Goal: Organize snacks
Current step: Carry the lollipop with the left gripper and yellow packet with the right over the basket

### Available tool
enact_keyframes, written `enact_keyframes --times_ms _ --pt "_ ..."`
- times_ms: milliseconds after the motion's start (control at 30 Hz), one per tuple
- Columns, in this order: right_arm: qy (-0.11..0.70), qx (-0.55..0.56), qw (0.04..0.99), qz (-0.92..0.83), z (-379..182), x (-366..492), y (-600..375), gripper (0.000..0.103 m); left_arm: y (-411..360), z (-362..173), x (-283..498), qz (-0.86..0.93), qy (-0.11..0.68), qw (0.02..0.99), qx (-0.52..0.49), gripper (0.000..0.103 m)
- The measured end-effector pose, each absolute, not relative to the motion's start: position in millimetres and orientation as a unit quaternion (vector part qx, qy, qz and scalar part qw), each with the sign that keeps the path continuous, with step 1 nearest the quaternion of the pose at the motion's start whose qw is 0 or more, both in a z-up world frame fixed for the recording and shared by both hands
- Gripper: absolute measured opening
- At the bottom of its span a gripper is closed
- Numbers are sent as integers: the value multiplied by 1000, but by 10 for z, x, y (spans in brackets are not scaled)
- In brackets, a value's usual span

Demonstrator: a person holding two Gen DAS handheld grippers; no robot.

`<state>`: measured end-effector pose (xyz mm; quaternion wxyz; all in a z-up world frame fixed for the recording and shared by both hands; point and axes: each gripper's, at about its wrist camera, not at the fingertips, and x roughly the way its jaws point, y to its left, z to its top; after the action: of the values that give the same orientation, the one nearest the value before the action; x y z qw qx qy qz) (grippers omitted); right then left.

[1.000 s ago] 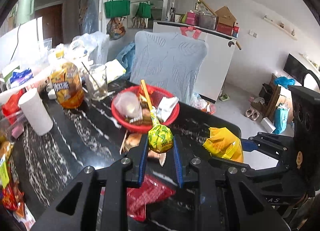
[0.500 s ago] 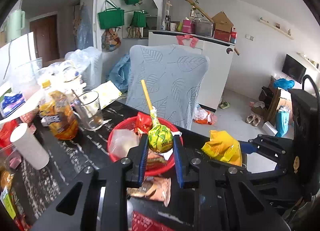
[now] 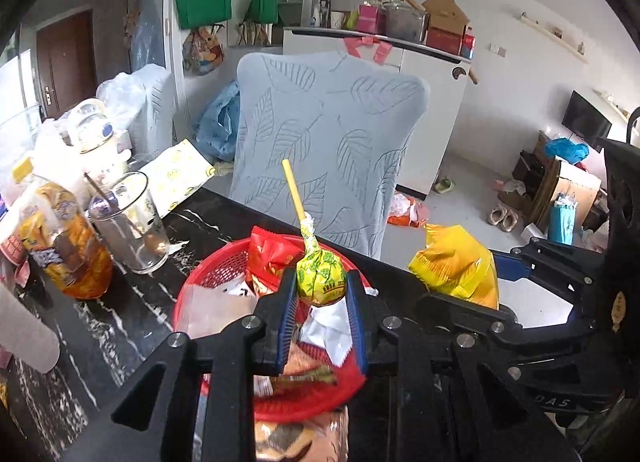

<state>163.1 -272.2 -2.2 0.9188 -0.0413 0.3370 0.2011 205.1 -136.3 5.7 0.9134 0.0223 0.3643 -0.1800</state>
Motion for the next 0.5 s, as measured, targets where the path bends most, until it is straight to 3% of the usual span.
enact_keyframes --times_ms 500 --pt "359 -25 911 204 -209 2070 -2842 49 -1528 -135 2389 -168 395 902 45 25"
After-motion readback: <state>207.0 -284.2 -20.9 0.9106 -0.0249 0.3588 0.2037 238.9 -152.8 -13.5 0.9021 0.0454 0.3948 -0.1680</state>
